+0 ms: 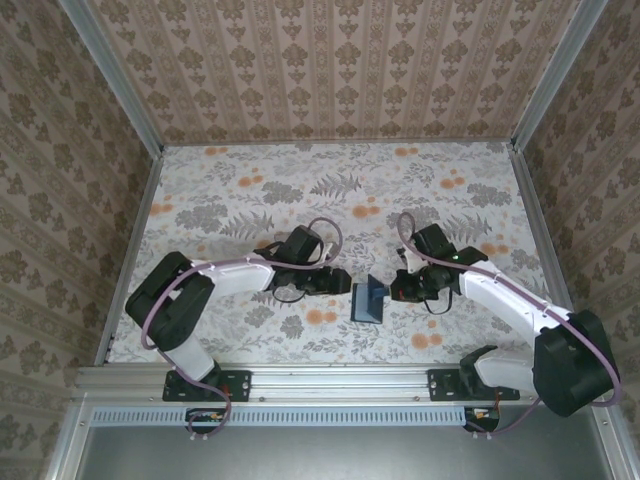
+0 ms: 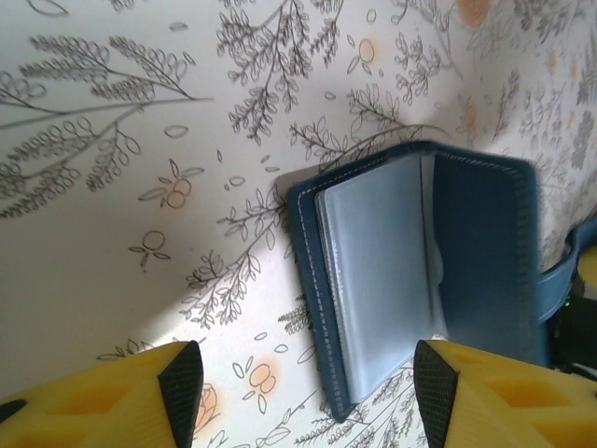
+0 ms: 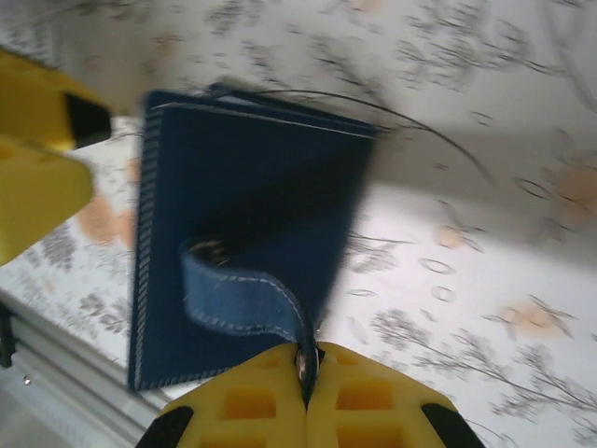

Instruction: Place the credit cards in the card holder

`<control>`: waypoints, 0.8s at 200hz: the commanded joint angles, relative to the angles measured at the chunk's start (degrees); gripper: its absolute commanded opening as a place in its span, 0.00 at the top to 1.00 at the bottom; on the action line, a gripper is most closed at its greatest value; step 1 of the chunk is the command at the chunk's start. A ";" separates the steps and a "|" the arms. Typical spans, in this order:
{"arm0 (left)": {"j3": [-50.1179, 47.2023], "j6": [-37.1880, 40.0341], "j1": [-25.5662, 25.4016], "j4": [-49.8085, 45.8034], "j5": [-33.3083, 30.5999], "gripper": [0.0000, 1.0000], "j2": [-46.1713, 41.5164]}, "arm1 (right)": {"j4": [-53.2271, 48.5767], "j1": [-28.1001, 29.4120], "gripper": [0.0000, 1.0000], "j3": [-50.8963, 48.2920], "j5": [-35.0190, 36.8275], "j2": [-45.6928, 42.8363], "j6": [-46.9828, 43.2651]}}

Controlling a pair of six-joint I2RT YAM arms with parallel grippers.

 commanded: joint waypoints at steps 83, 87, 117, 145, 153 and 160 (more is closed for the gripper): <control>6.45 3.36 -2.69 -3.48 -0.20 0.39 5.53 | -2.80 -6.94 1.00 -2.76 12.22 2.03 7.17; 6.63 3.34 -2.69 -3.18 0.08 0.41 5.62 | -2.08 -6.88 1.00 -2.76 11.08 2.24 7.18; 8.57 3.69 -2.67 -2.43 2.61 0.57 7.68 | 1.29 -6.83 1.00 -3.30 6.69 2.96 7.74; 8.88 2.75 -2.04 -0.73 4.27 0.84 8.47 | 0.08 -6.92 1.00 -2.84 9.07 3.75 6.65; 9.09 2.68 -1.83 -0.53 4.94 0.93 8.45 | 0.54 -6.94 1.00 -3.21 9.35 4.16 6.58; 9.26 2.66 -1.53 -0.70 5.59 0.99 8.37 | 1.41 -6.94 1.00 -3.58 9.27 4.60 6.45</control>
